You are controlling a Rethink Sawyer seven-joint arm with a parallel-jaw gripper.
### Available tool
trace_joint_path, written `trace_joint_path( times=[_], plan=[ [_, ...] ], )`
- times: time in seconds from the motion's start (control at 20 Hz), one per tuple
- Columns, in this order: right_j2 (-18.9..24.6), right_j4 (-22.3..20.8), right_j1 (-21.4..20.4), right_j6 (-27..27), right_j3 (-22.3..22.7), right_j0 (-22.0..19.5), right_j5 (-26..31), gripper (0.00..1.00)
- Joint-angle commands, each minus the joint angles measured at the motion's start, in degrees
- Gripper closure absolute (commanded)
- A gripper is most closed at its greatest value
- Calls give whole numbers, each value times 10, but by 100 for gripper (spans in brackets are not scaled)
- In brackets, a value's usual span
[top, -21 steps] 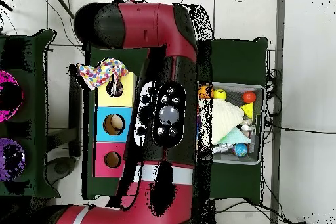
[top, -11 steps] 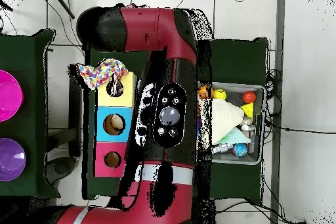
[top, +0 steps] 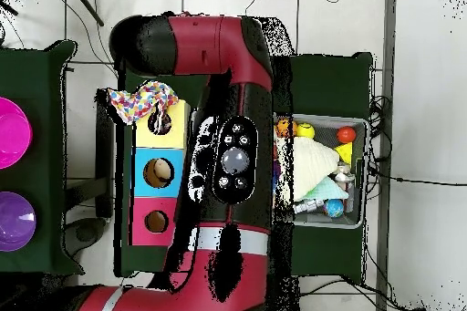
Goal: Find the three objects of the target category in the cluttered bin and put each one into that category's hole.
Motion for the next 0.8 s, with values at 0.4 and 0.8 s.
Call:
trace_joint_path(
  times=[0.4,0.8],
  plan=[
    [60,-32,-9,-76,127,-21,-50,0],
    [66,-28,-37,-80,165,-22,-46,0]
  ],
)
